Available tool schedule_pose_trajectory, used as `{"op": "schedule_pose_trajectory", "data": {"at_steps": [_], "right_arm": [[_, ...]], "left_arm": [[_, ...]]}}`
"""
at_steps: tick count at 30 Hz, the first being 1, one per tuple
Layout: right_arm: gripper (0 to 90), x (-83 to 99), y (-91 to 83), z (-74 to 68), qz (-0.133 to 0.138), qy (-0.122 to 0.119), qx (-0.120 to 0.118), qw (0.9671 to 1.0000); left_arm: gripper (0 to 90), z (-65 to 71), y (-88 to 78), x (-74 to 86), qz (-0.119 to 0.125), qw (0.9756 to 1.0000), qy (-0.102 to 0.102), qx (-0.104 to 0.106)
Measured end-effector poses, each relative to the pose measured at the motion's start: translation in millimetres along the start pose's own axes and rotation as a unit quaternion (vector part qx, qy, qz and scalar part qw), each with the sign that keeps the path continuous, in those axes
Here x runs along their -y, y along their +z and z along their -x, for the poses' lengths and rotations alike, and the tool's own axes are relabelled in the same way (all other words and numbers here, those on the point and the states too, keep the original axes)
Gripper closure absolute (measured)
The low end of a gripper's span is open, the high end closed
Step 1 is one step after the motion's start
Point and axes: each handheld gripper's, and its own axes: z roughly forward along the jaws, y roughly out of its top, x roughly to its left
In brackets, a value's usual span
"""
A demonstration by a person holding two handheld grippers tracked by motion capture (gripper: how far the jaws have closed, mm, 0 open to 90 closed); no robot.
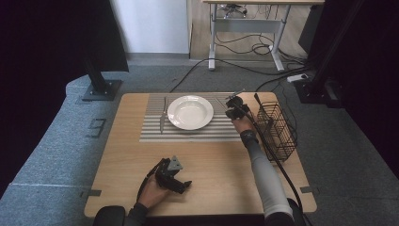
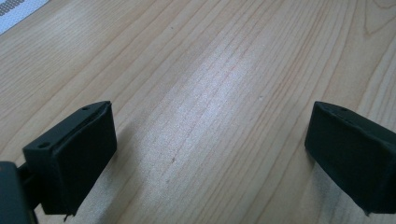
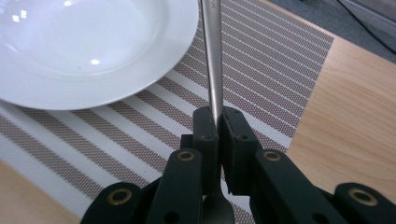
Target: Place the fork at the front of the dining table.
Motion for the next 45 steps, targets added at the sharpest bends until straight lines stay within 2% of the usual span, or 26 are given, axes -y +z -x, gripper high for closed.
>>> {"op": "schedule_pose_trajectory", "data": {"at_steps": [4,8,9,10,15,18,30,38,40,45], "right_arm": [[84.3,0.9,12.4,-0.1,-0.008,0.002,0.004,1.0000],[84.3,3.9,33.6,-1.7,-0.025,0.004,0.017,0.9995],[84.3,3.9,33.6,-1.7,-0.025,0.004,0.017,0.9995],[84.3,5.8,40.8,0.0,-0.030,0.007,0.022,0.9993],[84.3,10.4,53.7,7.0,-0.048,0.019,0.037,0.9980],[84.1,12.6,58.1,11.3,-0.053,0.026,0.040,0.9974],[83.5,17.6,67.6,18.5,-0.058,0.033,0.028,0.9973],[79.7,16.7,63.2,20.1,-0.047,0.030,0.018,0.9983],[75.9,15.9,57.8,20.3,-0.041,0.026,0.016,0.9987],[59.4,21.3,40.6,18.6,-0.034,0.036,0.003,0.9988]], "left_arm": [[2.0,-0.5,0.2,-0.1,-0.001,1.0000,-0.001,0.001],[1.8,-0.9,0.0,-0.1,-0.002,1.0000,-0.002,0.000],[1.7,-0.9,0.0,-0.1,-0.002,1.0000,-0.002,0.000],[1.6,-1.3,0.1,-0.1,-0.003,1.0000,-0.004,0.001],[0.9,-3.3,0.8,-0.3,-0.007,0.9999,-0.013,0.006],[1.1,-2.7,0.5,-0.2,-0.006,0.9999,-0.009,0.005],[1.9,-1.4,0.0,0.0,-0.004,1.0000,-0.004,0.002],[2.6,-0.8,-0.2,0.2,-0.002,1.0000,-0.001,0.003],[2.7,-0.7,-0.2,0.2,-0.002,1.0000,-0.001,0.003],[2.9,-0.8,-0.3,0.2,-0.001,1.0000,0.000,0.003]]}}
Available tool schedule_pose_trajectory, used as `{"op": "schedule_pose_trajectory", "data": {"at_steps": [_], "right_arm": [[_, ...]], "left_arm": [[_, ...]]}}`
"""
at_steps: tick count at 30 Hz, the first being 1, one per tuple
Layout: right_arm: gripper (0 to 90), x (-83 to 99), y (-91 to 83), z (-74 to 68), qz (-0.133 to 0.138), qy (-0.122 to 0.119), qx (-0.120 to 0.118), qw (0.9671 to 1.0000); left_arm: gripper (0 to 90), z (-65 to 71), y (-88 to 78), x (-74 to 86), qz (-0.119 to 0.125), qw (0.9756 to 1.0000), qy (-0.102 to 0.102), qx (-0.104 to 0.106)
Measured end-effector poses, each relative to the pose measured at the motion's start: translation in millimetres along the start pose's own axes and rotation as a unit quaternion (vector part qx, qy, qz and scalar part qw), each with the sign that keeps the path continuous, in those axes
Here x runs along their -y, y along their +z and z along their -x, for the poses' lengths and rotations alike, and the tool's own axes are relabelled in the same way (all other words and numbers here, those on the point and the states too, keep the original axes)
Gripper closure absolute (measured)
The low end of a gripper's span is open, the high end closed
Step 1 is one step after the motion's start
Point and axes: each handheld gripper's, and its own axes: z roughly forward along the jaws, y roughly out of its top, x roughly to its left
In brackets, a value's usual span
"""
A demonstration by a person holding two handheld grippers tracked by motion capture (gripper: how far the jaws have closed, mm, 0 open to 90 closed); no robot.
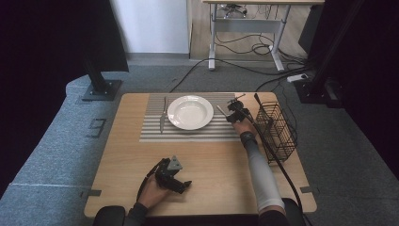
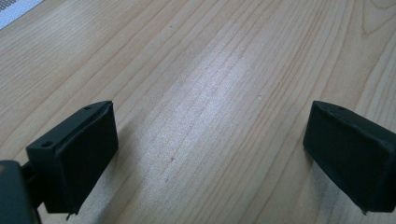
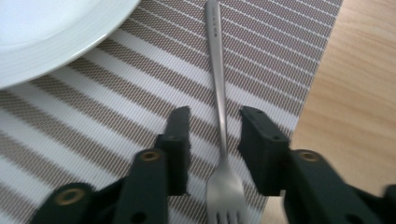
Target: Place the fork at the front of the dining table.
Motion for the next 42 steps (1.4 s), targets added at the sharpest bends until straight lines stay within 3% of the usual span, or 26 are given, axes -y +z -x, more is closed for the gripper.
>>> {"op": "schedule_pose_trajectory", "data": {"at_steps": [6,11,15,22,24,30,31,34,37,39,42], "right_arm": [[52.8,20.1,-21.0,-3.8,0.009,0.017,-0.004,0.9998],[52.8,33.2,-32.3,-13.7,0.007,0.001,0.005,1.0000],[52.8,40.6,-36.4,-16.6,-0.001,-0.009,0.031,0.9995],[50.2,46.7,-33.4,-12.7,-0.003,0.010,0.043,0.9990],[56.3,47.0,-34.6,-13.9,-0.005,0.008,0.037,0.9993],[59.2,48.7,-37.8,-18.8,-0.006,0.002,0.009,0.9999],[59.3,48.6,-39.9,-20.9,-0.003,0.000,-0.008,1.0000],[55.5,47.7,-46.7,-22.3,0.008,0.002,0.000,1.0000],[49.6,48.5,-49.7,-20.7,0.000,0.004,0.019,0.9998],[48.9,50.7,-47.8,-18.3,-0.008,0.016,0.005,0.9998],[55.7,53.4,-44.6,-17.8,-0.011,0.020,-0.010,0.9997]], "left_arm": [[3.1,2.5,0.3,-0.5,0.001,1.0000,0.006,0.002],[3.2,3.1,0.4,-0.7,0.002,1.0000,0.006,0.002],[3.2,3.1,0.4,-0.7,0.002,1.0000,0.006,0.002],[3.3,3.1,0.4,-0.6,0.002,1.0000,0.007,0.002],[3.3,3.1,0.3,-0.6,0.001,1.0000,0.007,0.002],[3.4,3.2,0.3,-0.6,0.001,1.0000,0.007,0.002],[3.3,3.2,0.4,-0.6,0.002,1.0000,0.007,0.002],[3.4,3.1,0.4,-0.6,0.001,1.0000,0.007,0.002],[3.4,3.1,0.3,-0.6,0.001,1.0000,0.007,0.003],[3.5,3.0,0.4,-0.6,0.001,1.0000,0.006,0.003],[3.5,3.0,0.4,-0.6,0.001,1.0000,0.006,0.003]]}}
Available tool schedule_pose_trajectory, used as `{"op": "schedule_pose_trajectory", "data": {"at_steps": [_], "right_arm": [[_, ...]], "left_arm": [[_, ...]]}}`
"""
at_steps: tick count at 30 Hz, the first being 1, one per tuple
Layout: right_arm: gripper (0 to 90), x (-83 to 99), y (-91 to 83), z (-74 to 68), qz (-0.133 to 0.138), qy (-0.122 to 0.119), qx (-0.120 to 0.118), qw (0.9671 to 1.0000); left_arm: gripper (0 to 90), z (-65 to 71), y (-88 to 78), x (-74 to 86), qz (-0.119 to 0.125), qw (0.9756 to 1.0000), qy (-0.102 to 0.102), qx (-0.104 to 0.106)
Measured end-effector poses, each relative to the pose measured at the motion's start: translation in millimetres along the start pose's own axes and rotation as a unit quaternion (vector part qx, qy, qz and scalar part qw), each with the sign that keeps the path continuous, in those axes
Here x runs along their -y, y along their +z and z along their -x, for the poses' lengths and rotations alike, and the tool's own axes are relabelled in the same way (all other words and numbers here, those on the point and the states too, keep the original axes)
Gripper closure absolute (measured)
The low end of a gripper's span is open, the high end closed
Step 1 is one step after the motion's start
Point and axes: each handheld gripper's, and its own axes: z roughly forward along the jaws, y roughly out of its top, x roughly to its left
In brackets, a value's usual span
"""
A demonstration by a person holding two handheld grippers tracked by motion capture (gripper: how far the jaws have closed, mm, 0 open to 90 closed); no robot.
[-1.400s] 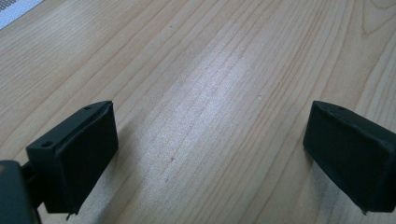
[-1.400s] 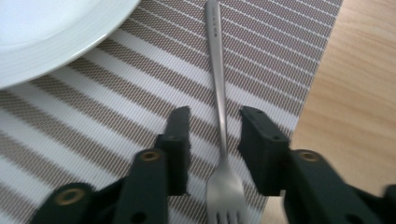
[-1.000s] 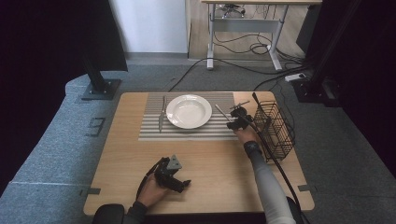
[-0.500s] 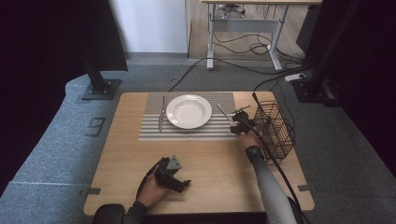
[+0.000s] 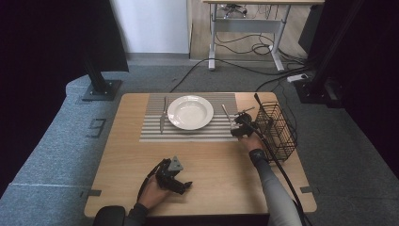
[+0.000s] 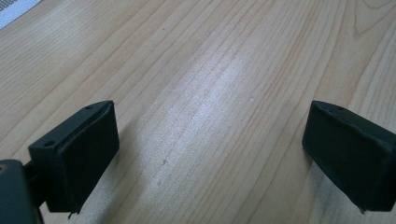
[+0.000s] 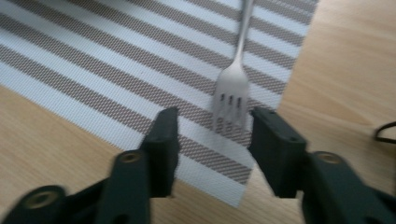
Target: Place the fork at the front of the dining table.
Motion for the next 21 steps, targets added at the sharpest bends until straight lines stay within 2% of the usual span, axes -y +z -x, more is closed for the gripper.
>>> {"op": "schedule_pose_trajectory", "data": {"at_steps": [2,7,21], "right_arm": [[61.2,1.3,4.2,-2.4,0.007,-0.004,-0.002,1.0000],[61.7,-0.2,11.3,-11.3,0.015,-0.010,-0.022,0.9996],[64.7,-9.7,24.8,-22.3,0.022,-0.014,-0.030,0.9992]], "left_arm": [[3.5,-0.2,0.1,0.0,0.000,1.0000,0.000,0.001],[3.5,-0.5,0.1,0.0,-0.001,1.0000,-0.001,0.001],[3.4,-0.8,0.4,-0.1,-0.001,1.0000,-0.005,0.003]]}}
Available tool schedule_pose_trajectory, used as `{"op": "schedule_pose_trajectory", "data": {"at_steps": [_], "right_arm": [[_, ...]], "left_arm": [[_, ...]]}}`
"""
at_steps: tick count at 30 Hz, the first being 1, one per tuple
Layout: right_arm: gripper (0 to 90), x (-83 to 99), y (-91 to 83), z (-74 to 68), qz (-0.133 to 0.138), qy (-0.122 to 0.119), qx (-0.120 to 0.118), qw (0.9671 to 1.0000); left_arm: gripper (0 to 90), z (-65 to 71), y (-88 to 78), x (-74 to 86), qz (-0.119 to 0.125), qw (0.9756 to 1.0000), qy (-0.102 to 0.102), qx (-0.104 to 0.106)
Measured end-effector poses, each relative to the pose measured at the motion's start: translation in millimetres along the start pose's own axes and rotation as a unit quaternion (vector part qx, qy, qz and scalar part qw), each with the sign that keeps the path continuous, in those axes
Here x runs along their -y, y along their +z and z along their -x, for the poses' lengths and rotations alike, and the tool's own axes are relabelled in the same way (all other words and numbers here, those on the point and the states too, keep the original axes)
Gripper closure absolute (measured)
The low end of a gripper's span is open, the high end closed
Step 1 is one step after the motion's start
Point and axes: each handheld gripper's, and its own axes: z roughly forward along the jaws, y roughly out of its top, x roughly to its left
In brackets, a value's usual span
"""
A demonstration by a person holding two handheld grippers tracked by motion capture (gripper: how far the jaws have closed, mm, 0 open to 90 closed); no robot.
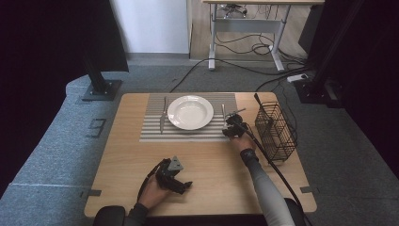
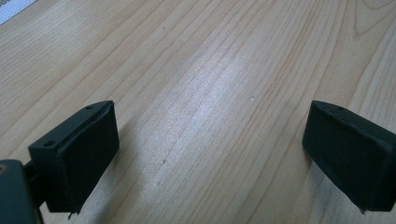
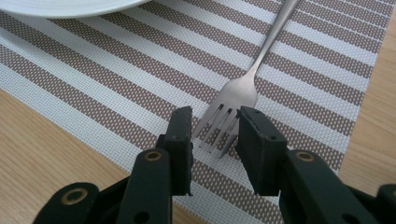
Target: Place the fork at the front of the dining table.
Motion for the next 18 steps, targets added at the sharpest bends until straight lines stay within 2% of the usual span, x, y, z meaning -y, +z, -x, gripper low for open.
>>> {"op": "schedule_pose_trajectory", "data": {"at_steps": [2,9,12,17,18], "right_arm": [[63.8,-1.0,0.1,-0.4,0.000,-0.004,-0.001,1.0000],[37.2,-2.4,-9.4,-1.2,0.014,-0.017,0.010,0.9997],[25.1,-3.7,-17.9,-2.3,0.023,-0.022,0.003,0.9995],[16.7,-2.9,-33.2,-5.8,0.038,-0.028,-0.009,0.9988],[13.9,-0.1,-42.4,-9.6,0.043,-0.033,-0.017,0.9984]], "left_arm": [[3.5,0.1,0.0,0.0,0.000,1.0000,0.000,0.000],[3.5,0.3,-0.2,0.1,0.000,1.0000,0.001,-0.001],[3.5,0.2,-0.1,0.1,0.000,1.0000,0.000,-0.001],[3.4,-1.0,0.0,0.0,-0.002,1.0000,-0.002,0.002],[3.4,-1.1,0.0,-0.1,-0.004,1.0000,-0.005,0.003]]}}
